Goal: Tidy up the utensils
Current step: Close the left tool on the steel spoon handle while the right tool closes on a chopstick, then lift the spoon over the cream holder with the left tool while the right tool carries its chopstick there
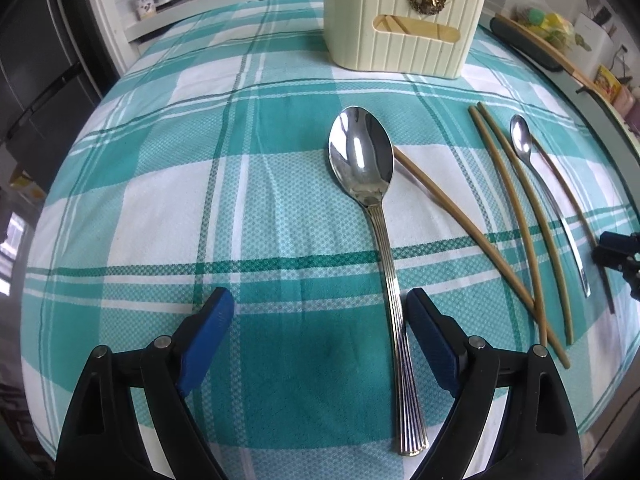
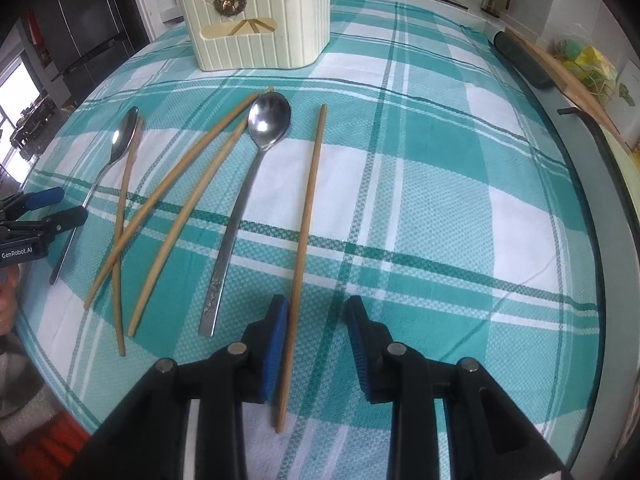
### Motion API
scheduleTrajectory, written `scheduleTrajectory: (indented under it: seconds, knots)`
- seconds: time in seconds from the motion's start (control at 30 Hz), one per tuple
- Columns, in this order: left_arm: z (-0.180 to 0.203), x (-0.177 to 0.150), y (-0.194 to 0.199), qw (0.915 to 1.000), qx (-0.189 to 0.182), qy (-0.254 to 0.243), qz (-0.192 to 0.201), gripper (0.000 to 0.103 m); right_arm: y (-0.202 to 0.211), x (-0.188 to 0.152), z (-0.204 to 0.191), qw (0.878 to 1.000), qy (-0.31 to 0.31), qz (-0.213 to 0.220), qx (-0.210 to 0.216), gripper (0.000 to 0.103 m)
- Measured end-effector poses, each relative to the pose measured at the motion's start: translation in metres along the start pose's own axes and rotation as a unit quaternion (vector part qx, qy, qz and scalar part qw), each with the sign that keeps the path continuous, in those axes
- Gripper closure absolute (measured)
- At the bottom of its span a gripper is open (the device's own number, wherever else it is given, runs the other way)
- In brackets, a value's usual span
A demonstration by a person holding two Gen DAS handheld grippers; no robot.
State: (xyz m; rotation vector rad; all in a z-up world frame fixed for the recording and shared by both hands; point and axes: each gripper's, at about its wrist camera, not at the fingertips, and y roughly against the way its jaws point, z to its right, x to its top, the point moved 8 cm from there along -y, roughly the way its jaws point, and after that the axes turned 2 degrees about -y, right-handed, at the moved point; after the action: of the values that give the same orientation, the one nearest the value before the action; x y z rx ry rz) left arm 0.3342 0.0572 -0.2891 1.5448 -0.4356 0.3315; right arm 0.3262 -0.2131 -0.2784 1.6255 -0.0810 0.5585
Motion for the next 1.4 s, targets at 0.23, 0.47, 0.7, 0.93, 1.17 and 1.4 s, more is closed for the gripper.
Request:
scheduleTrajectory:
  seconds: [0.23, 0.47, 0.7, 0.93, 1.17, 1.4]
  knots:
    - [0.006, 0.027, -0.014, 1.0, -0.001, 0.001, -0.001, 0.014, -0.011, 0.025, -0.005, 1.0, 0.022, -0.005, 0.0, 0.07]
    - [0.005, 0.049, -0.026, 1.0, -0.006, 0.004, -0.003, 0.016, -0.032, 0.072, -0.003, 1.0, 0.024, -0.008, 0.014, 0.07]
    - [0.003, 0.065, -0.033, 0.9999, -0.01, 0.004, -0.001, 0.032, -0.05, 0.113, -0.007, 0.999, 0.028, -0.008, 0.018, 0.077]
    - [0.011, 0.073, -0.031, 0.9997, -0.014, -0.012, 0.016, 0.061, -0.054, 0.123, -0.003, 1.0, 0.001, 0.006, 0.018, 0.097]
    - [0.004, 0.072, -0.007, 0.9988, -0.018, 0.002, 0.045, 0.062, -0.032, 0.12, 0.011, 0.995, -0.059, 0.054, 0.06, 0.097]
    - [0.001, 0.074, 0.052, 0.994, -0.028, 0.007, 0.106, 0.062, 0.025, 0.113, 0.02, 0.986, -0.088, 0.116, 0.083, 0.097]
